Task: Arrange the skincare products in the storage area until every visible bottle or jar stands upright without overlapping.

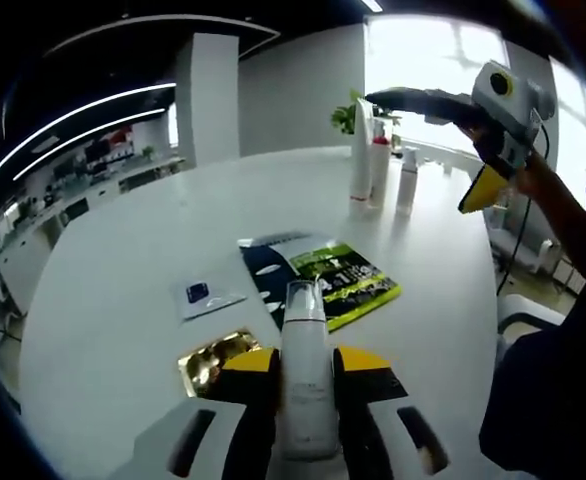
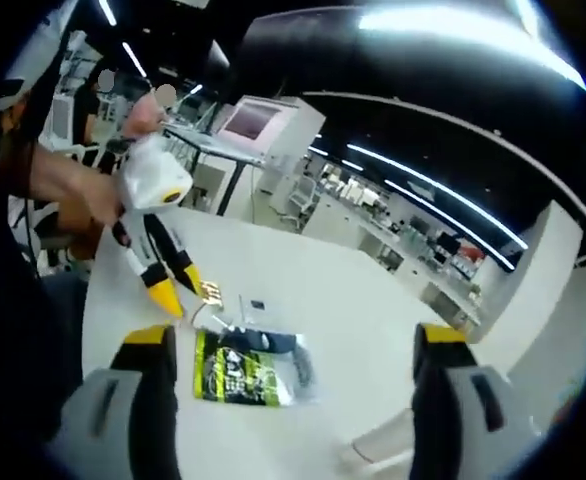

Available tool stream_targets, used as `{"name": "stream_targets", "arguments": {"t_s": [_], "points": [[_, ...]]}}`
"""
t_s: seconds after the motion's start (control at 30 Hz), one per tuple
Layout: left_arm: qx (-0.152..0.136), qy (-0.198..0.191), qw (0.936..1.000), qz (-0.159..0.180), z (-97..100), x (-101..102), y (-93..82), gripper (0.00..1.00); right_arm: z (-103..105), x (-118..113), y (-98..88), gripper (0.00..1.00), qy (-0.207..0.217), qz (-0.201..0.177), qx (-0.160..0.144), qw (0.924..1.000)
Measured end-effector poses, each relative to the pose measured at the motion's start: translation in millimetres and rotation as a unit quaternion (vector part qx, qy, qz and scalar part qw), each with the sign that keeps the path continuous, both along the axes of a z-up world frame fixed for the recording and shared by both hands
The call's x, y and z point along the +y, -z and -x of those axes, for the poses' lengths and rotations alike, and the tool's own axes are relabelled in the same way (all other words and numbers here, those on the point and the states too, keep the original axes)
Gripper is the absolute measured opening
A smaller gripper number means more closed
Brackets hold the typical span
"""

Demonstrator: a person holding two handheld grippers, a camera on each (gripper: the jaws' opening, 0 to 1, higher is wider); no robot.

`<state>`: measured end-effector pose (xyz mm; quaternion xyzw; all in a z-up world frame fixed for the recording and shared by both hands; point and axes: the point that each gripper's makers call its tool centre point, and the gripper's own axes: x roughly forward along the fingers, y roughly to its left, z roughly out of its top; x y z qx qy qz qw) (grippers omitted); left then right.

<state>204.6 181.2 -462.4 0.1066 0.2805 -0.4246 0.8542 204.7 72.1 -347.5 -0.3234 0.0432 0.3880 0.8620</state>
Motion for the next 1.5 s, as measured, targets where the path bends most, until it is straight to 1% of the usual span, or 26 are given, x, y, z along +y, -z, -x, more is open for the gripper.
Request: {"name": "stream_targets", "arguments": {"t_s": [0.1, 0.17, 0.23, 0.33, 0.43, 0.57, 0.67, 0.77, 0.83, 0.93, 1.03, 1.1, 1.2, 1.27, 1.3, 1.4, 1.5], "points": [[-0.002, 0.001, 1.0, -0.002, 0.7, 0.3, 0.3, 0.21, 3.0, 8.7, 10.7, 0.99, -0.022, 0.026, 0.011, 0.9994], [-0.005, 0.002, 1.0, -0.005, 1.0, 0.7, 0.3, 0.21, 3.2, 12.6, 16.9, 0.99, -0.028, 0.038, 0.022, 0.9986], [-0.006, 0.002, 1.0, -0.007, 1.5, 0.6, 0.5, 0.21, 3.3, 15.2, 20.3, 1.0, -0.034, 0.046, 0.03, 0.9979], [-0.009, 0.004, 0.9999, -0.012, 2.7, 0.3, 1.6, 0.21, 4.9, 20.5, 25.6, 1.0, -0.058, 0.057, 0.045, 0.9957], [-0.013, 0.009, 0.9997, -0.021, 4.4, -0.3, 2.5, 0.21, 0.8, 22.0, 29.1, 0.99, -0.07, 0.075, 0.043, 0.9937], [-0.016, 0.012, 0.9995, -0.026, 4.9, 0.1, 2.1, 0.21, -2.3, 24.9, 37.4, 0.99, -0.093, 0.108, 0.051, 0.9885], [-0.017, 0.012, 0.9994, -0.029, 5.5, 0.3, 2.6, 0.21, -1.7, 29.4, 40.2, 0.98, -0.107, 0.116, 0.053, 0.986], [-0.019, 0.014, 0.9991, -0.036, 6.5, 0.7, 4.1, 0.21, -1.7, 33.8, 43.5, 0.97, -0.121, 0.131, 0.052, 0.9826], [-0.02, 0.016, 0.9988, -0.041, 7.2, 0.6, 4.3, 0.21, -5.1, 35.3, 43.4, 0.98, -0.123, 0.142, 0.043, 0.9812], [-0.023, 0.018, 0.9986, -0.044, 7.7, 0.7, 3.3, 0.21, -5.4, 36.1, 45.5, 0.96, -0.134, 0.16, 0.045, 0.9769], [-0.028, 0.021, 0.998, -0.052, 8.5, 0.9, 4.0, 0.21, -3.4, 38.2, 48.2, 0.91, -0.152, 0.176, 0.051, 0.9712], [-0.029, 0.021, 0.998, -0.053, 9.0, 1.0, 3.7, 0.21, -3.1, 41.5, 48.0, 0.89, -0.162, 0.183, 0.052, 0.9683], [-0.03, 0.022, 0.9979, -0.054, 10.0, 1.2, 3.3, 0.21, -2.3, 46.8, 48.7, 0.87, -0.181, 0.198, 0.057, 0.9617], [-0.032, 0.022, 0.9978, -0.054, 10.5, 1.3, 2.8, 0.21, -5.3, 50.5, 47.9, 0.87, -0.187, 0.206, 0.05, 0.9592], [-0.033, 0.022, 0.9977, -0.054, 10.4, 1.2, 2.7, 0.21, -6.2, 52.5, 47.0, 0.86, -0.191, 0.208, 0.046, 0.9582], [-0.038, 0.025, 0.997, -0.063, 11.8, 1.7, 3.8, 0.21, -5.5, 57.0, 48.4, 0.83, -0.206, 0.212, 0.05, 0.9541], [-0.04, 0.028, 0.9965, -0.068, 13.0, 2.6, 4.0, 0.21, -5.1, 61.3, 53.4, 0.8, -0.218, 0.212, 0.063, 0.9506]]}}
